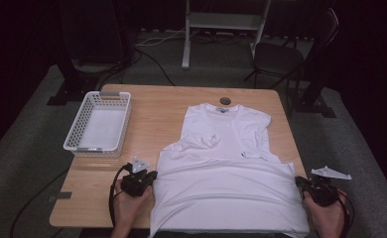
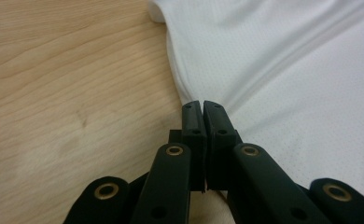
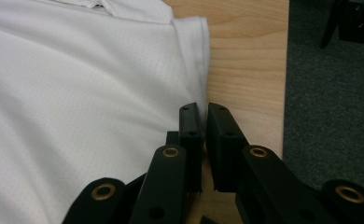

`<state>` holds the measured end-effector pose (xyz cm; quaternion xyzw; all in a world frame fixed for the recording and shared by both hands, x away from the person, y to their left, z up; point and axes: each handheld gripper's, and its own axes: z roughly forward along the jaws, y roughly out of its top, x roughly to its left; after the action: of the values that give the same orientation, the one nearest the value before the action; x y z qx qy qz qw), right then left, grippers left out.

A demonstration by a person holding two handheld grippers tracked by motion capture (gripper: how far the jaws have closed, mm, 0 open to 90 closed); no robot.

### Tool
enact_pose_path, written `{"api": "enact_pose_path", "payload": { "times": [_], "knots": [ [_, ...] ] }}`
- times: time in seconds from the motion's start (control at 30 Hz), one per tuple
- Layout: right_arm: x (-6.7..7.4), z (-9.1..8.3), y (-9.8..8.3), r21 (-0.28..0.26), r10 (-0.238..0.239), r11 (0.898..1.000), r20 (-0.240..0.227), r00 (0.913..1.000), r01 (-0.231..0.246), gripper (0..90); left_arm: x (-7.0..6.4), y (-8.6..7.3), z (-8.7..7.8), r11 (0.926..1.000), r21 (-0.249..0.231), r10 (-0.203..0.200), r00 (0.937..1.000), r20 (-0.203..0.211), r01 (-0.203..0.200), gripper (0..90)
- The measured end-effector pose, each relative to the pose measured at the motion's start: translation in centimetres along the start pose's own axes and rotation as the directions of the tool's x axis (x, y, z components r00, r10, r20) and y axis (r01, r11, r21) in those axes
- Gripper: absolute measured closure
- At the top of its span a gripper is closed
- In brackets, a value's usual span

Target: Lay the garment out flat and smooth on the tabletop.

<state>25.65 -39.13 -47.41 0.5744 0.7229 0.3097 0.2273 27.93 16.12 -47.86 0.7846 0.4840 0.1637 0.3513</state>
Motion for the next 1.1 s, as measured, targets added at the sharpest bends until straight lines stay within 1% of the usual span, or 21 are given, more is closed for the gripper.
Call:
{"api": "enact_pose_path", "payload": {
  "times": [0.17,0.2,0.23,0.27,0.33,0.4,0.43,0.5,0.6,0.63,0.73,0.83,0.97,1.1],
  "knots": [
    [0.1,-0.4,-0.4,0.007,-0.006,1.0,0.005,1.0,0.006,84.8,0.2,-0.5,-0.5,1.0,0.003,-0.005,1.0,-0.008,0.005,89.4],
    [0.1,-0.4,-0.4,0.007,-0.006,1.0,0.001,1.0,0.006,82.2,0.2,-0.5,-0.6,1.0,0.003,-0.004,0.9999,-0.01,0.004,89.4],
    [0.0,-0.3,-0.4,0.005,-0.001,1.0,-0.01,1.0,0.001,77.5,0.2,-0.5,-0.6,1.0,0.003,-0.002,0.9999,-0.012,0.002,89.4],
    [-0.1,-0.3,-0.4,-0.004,0.004,1.0,-0.017,0.9999,-0.004,75.5,0.2,-0.6,-0.6,1.0,0.003,0.0,0.9999,-0.013,0.0,89.4],
    [-0.2,-0.1,-0.2,-0.017,0.02,1.0,-0.023,0.9995,-0.02,68.5,0.2,-0.5,-0.6,1.0,0.005,0.001,0.9999,-0.013,-0.001,89.4],
    [-0.3,0.1,0.0,-0.03,0.035,0.999,-0.06,0.9976,-0.037,65.4,0.2,-0.5,-0.6,1.0,0.003,-0.001,0.9999,-0.012,0.001,89.4],
    [-0.4,0.3,0.2,-0.034,0.04,0.999,-0.068,0.9969,-0.042,64.1,0.2,-0.5,-0.6,1.0,0.003,-0.002,0.9999,-0.012,0.002,89.4],
    [-0.4,0.7,0.5,-0.032,0.044,0.998,-0.07,0.9965,-0.047,63.8,0.2,-0.5,-0.6,1.0,0.002,-0.002,0.9999,-0.012,0.002,89.4],
    [-0.3,1.4,0.9,-0.026,0.045,0.999,-0.085,0.9954,-0.047,64.7,0.2,-0.5,-0.6,1.0,0.0,-0.003,0.9999,-0.01,0.003,89.3],
    [-0.2,1.5,1.0,-0.022,0.038,0.999,-0.088,0.9954,-0.04,67.2,0.3,-0.6,-0.6,1.0,-0.001,-0.003,1.0,-0.008,0.003,89.3],
    [0.4,1.9,1.1,0.001,0.02,1.0,-0.096,0.9952,-0.021,80.1,0.4,-0.6,-0.6,1.0,-0.003,-0.007,0.9999,-0.009,0.007,89.3],
    [1.0,1.9,1.0,0.006,-0.005,1.0,-0.096,0.9953,0.005,86.7,0.5,-0.5,-0.6,1.0,-0.003,-0.009,0.9998,-0.016,0.009,89.4],
    [1.7,1.4,0.6,0.008,-0.024,1.0,-0.103,0.9944,0.025,88.1,1.1,-0.5,-0.6,0.9997,-0.006,-0.022,0.9993,-0.031,0.022,89.4],
    [2.1,0.8,0.0,0.01,-0.033,0.999,-0.107,0.9937,0.034,88.2,1.5,-0.6,-0.7,0.9994,-0.008,-0.034,0.9988,-0.034,0.034,89.4]
  ]
}}
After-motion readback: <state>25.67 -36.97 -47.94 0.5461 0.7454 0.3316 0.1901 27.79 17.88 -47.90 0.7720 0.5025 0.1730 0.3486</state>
